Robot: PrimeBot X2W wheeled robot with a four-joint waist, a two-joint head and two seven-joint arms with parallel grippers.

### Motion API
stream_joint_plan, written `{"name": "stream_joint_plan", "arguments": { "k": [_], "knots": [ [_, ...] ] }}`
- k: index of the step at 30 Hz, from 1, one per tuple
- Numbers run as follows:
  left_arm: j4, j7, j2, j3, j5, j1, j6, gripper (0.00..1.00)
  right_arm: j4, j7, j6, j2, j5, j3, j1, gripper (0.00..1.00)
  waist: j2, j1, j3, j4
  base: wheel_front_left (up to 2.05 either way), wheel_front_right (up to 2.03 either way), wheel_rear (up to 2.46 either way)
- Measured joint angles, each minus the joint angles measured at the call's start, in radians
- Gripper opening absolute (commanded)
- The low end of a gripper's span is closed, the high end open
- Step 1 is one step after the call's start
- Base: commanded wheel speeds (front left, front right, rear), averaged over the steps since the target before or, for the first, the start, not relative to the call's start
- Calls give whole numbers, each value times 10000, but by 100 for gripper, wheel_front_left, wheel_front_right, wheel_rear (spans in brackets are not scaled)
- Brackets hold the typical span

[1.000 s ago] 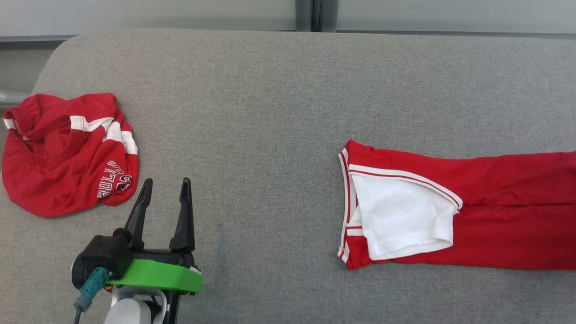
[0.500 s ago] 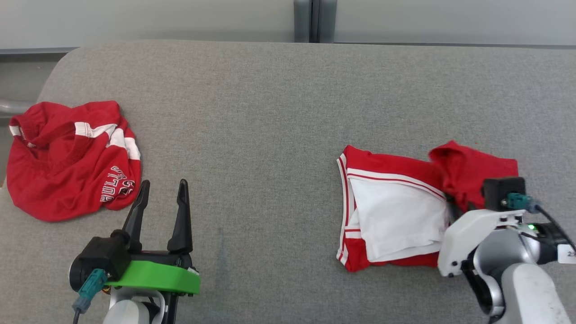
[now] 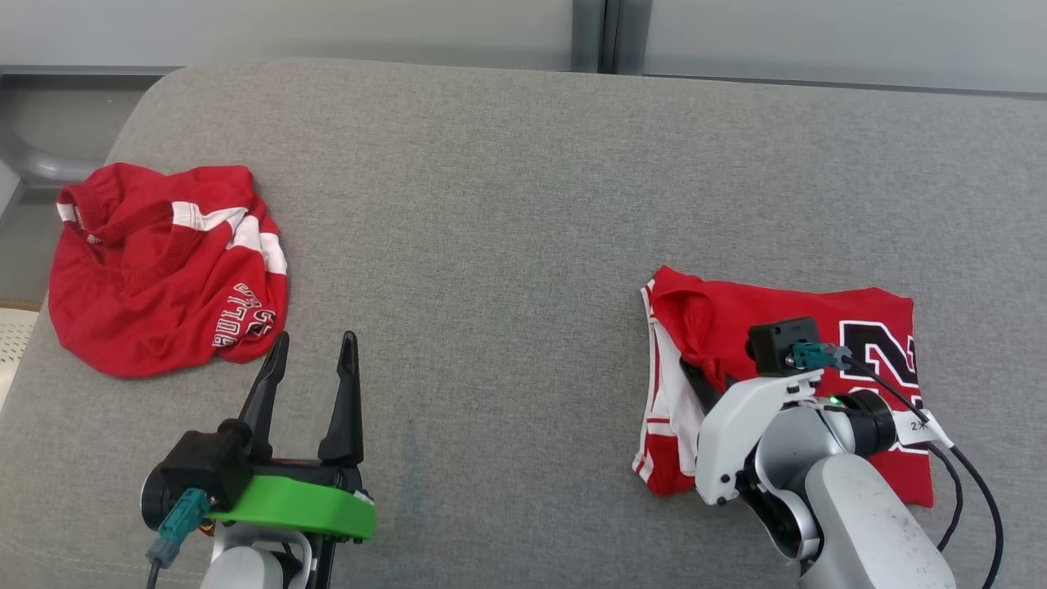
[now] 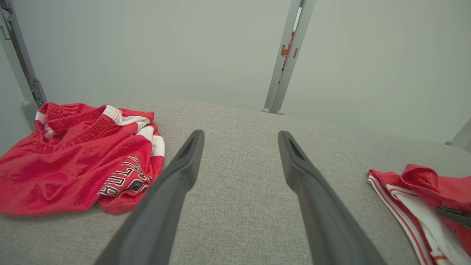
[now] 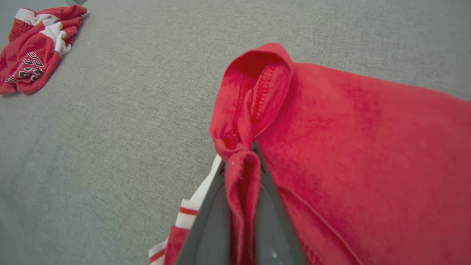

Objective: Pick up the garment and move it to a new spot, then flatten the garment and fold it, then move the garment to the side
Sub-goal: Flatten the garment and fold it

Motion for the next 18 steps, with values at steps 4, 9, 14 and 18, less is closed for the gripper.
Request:
{"name": "stream_joint_plan", "arguments": {
  "k": [4, 9, 14, 18],
  "knots": [
    [31, 2, 0, -46, -15, -1, 0, 100, 487, -309, 0, 0, 270, 140, -177, 100, 0, 0, 33, 128, 0, 0, 0],
    [52, 0, 0, 15, -17, -1, 0, 100, 522, -1396, 0, 8, 809, 88, -556, 100, 0, 0, 13, 135, 0, 0, 0],
    [140, 2, 0, -25, 127, -55, 0, 100, 324, -2694, 0, 12, 1218, -431, -681, 100, 0, 0, -179, -29, 0, 0, 0],
    [138, 2, 0, -286, 163, -174, 0, 100, 100, -3373, 0, 12, 713, -1407, -572, 100, 0, 0, -311, -199, 0, 0, 0]
  ]
}}
